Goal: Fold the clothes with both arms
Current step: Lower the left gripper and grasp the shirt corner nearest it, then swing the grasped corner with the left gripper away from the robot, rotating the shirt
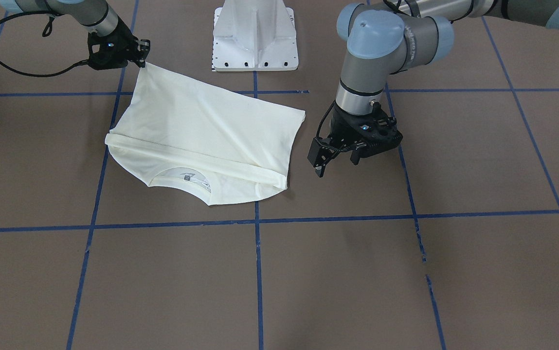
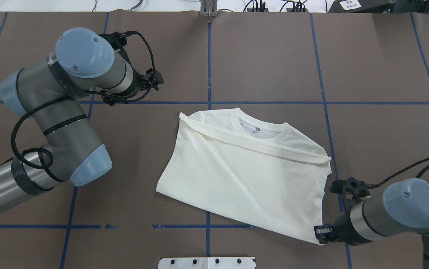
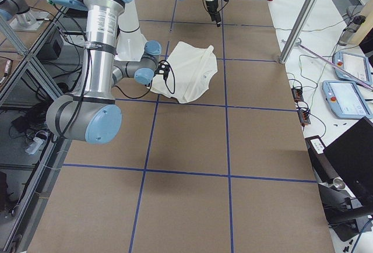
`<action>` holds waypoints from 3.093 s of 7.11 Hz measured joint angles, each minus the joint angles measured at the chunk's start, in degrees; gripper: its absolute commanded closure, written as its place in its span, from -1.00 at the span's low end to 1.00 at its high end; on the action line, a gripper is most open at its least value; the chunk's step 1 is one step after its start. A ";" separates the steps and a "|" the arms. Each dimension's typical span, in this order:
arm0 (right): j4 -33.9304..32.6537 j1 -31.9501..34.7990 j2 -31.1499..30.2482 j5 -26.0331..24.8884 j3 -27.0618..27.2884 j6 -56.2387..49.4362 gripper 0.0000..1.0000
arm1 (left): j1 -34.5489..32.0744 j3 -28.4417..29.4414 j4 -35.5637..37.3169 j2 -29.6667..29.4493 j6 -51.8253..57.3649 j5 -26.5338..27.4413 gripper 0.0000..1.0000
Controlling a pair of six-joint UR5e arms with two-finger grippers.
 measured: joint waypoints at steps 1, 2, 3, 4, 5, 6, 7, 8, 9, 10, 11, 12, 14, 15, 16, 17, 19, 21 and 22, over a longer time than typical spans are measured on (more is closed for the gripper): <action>2.60 0.75 -0.94 -0.40 0.75 0.00 -1.00 | 3.48 -0.78 -1.48 0.78 -4.14 -0.01 -0.92; 5.71 3.51 -0.94 -0.66 0.82 -0.01 -1.00 | 7.46 -1.76 -3.46 1.85 -9.89 0.13 -0.78; 8.26 7.56 -0.65 -0.67 0.68 -0.05 -1.00 | 11.41 -2.62 -4.37 2.66 -15.32 0.74 -0.72; 9.64 11.31 0.06 -0.55 0.39 -0.08 -1.00 | 14.33 -3.25 -4.58 3.19 -18.91 1.74 -0.67; 10.20 14.34 1.02 -0.35 0.06 -0.08 -1.00 | 16.46 -3.60 -4.59 4.11 -21.30 2.53 -0.66; 10.41 16.08 1.58 -0.24 -0.16 -0.09 -1.00 | 17.95 -3.68 -4.57 5.36 -22.84 3.01 -0.63; 10.47 16.83 1.84 -0.27 -0.36 -0.09 -1.00 | 18.78 -3.66 -4.55 6.37 -23.58 3.33 -0.54; 10.50 17.08 1.96 -0.32 -0.50 -0.09 -1.00 | 19.10 -3.46 -4.51 6.86 -23.87 3.46 -0.41; 10.50 17.15 2.00 -0.37 -0.55 -0.09 -1.00 | 19.24 -3.11 -4.48 7.06 -23.97 3.50 -0.24; 10.51 17.18 2.02 -0.42 -0.57 -0.09 -1.00 | 19.46 -2.80 -4.48 7.13 -24.00 3.54 0.30; 10.51 17.20 2.03 -0.42 -0.58 -0.09 -1.00 | 19.71 -2.68 -4.47 7.15 -24.01 3.56 0.99; 10.51 17.26 2.03 -0.37 -0.58 -0.09 -1.00 | 19.83 -2.70 -4.45 7.20 -23.98 3.54 1.00; 10.51 17.35 2.02 -0.31 -0.54 -0.09 -1.00 | 19.86 -3.37 -2.98 7.05 -23.36 3.34 1.00; 10.51 17.37 2.00 -0.37 -0.51 -0.09 -1.00 | 19.54 -3.82 -2.38 6.94 -23.16 3.17 1.00; 10.53 17.46 2.01 -0.45 -0.51 -0.07 -1.00 | 17.94 -4.00 -1.94 6.81 -22.71 3.09 1.00; 10.55 17.57 2.01 -0.46 -0.50 -0.03 -1.00 | 14.25 -3.54 -1.61 6.57 -20.15 3.08 1.00; 10.53 17.67 2.03 -0.51 -0.47 0.00 -1.00 | 4.90 2.85 -3.84 4.00 -10.70 3.09 1.00; 10.57 18.04 2.38 -0.56 -0.48 0.00 -1.00 | -2.07 19.77 -13.70 -3.73 -4.83 3.14 1.00; 10.54 18.31 3.00 -0.60 -0.71 0.00 -1.00 | -4.12 27.50 -17.79 -8.14 -2.12 3.16 1.00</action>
